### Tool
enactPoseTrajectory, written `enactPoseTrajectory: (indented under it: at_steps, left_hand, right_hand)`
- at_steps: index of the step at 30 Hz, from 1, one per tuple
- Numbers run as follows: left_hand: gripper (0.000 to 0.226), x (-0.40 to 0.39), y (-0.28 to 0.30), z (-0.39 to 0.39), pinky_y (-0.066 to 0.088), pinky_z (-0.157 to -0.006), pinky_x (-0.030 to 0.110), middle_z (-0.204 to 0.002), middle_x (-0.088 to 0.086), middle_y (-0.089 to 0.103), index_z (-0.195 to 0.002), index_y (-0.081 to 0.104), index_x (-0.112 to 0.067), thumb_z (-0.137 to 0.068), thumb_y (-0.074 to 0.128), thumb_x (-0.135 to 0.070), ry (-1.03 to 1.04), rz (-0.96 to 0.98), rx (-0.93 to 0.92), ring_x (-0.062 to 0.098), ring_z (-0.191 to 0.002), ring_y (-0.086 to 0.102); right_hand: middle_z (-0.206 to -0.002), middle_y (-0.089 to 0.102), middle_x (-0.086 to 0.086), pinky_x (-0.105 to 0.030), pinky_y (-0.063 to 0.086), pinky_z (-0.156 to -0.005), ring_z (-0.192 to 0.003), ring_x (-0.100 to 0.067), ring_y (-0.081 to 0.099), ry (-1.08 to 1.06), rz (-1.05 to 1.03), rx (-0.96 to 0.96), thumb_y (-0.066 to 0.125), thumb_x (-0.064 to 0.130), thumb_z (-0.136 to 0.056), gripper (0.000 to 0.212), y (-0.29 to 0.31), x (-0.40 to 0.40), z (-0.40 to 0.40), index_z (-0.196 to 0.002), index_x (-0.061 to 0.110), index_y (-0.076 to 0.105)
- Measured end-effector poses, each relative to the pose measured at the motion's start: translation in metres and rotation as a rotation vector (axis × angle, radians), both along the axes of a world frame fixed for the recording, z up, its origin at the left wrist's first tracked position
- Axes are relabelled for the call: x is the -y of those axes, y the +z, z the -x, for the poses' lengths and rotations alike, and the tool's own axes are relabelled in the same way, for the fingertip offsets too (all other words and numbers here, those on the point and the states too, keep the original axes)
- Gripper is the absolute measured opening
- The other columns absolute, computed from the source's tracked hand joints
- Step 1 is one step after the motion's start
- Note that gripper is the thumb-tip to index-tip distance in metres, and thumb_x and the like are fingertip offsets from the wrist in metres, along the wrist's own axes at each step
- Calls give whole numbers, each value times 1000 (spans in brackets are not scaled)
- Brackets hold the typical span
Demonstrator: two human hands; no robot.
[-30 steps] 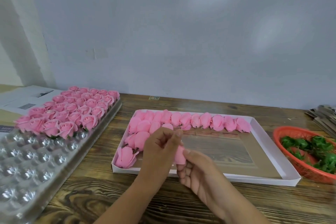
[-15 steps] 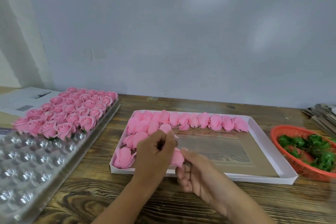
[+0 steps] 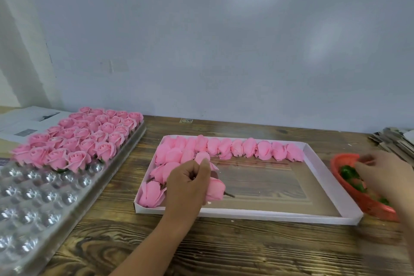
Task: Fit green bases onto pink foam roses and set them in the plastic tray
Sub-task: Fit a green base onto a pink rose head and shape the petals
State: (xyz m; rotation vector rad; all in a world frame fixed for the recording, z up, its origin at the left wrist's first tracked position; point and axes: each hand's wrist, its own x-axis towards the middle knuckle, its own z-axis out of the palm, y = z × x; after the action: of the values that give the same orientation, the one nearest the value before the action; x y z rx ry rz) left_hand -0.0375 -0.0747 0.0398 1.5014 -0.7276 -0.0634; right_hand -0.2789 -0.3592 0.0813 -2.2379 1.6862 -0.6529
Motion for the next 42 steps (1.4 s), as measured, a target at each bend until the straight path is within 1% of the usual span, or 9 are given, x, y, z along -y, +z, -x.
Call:
enactPoseTrajectory:
  at_steps: [3, 6, 10, 16, 22, 29, 32, 38, 42]
  left_hand:
    - [57, 0, 1, 1, 36, -41, 10, -41, -16, 49, -43, 54, -34, -100, 56, -26, -6, -9, -1, -2, -43, 49]
    - [59, 0, 2, 3, 34, -41, 7, -42, -18, 50, -43, 55, -38, -101, 56, -24, -9, -26, 2, -3, -44, 50]
    - [60, 0, 3, 3, 34, -41, 7, -41, -18, 50, -44, 55, -36, -101, 56, -20, 1, -21, 12, -3, -44, 51]
    - [61, 0, 4, 4, 34, -39, 6, -41, -18, 52, -42, 55, -35, -101, 56, -18, 0, -21, -10, -5, -45, 55]
    - [62, 0, 3, 3, 34, -39, 5, -40, -18, 49, -42, 54, -33, -101, 55, -17, 2, -13, -17, -5, -44, 54]
    - [56, 1, -2, -2, 36, -39, 11, -40, -14, 45, -44, 51, -29, -99, 55, -24, 7, 2, -55, -2, -43, 53]
    - [53, 2, -4, -4, 37, -41, 11, -42, -11, 42, -46, 49, -26, -98, 55, -26, 14, 0, -69, 0, -42, 47]
    - [54, 2, -5, -7, 38, -39, 17, -47, -3, 40, -46, 46, -24, -99, 54, -28, 1, -14, -138, 7, -44, 43]
    - [53, 1, -4, -7, 39, -39, 19, -53, 7, 43, -48, 47, -18, -100, 55, -27, 3, -26, -189, 15, -48, 45]
  right_hand:
    - [-101, 70, -9, -43, 58, -79, -84, -27, 68, 24, -160, -312, 60, 27, -93, 23, -16, 27, 6, -112, 17, 68]
    - [-121, 67, -11, -41, 49, -91, -105, -29, 62, 111, -196, -354, 59, 28, -95, 32, -29, 31, 3, -122, 15, 66]
    - [-79, 68, -1, -31, 47, -67, -79, -20, 64, 102, -197, -369, 60, 26, -93, 20, -26, 30, 5, -90, 13, 75]
    - [-48, 66, 5, -28, 55, -52, -56, -13, 68, -16, -161, -461, 69, 58, -80, 52, -16, 41, 15, -45, 20, 73]
    - [-48, 66, 6, -31, 52, -59, -64, -19, 68, 1, -213, -267, 80, 33, -78, 35, -15, 50, 34, -44, 28, 72]
    - [-37, 58, -4, -34, 50, -52, -45, -25, 61, -101, -132, -178, 62, 47, -89, 58, -34, 81, 40, -46, 8, 69]
    - [-48, 56, -18, -52, 55, -74, -53, -33, 56, -106, -197, 31, 47, 28, -101, 43, -66, 131, 42, -87, -7, 68]
    - [-30, 51, -6, -37, 50, -51, -45, -32, 60, -240, -248, 60, 49, 32, -92, 55, -87, 156, 53, -46, 4, 62]
    - [-51, 63, -14, -55, 58, -63, -58, -37, 64, -244, -227, 187, 50, 35, -87, 40, -90, 149, 55, -70, 3, 65]
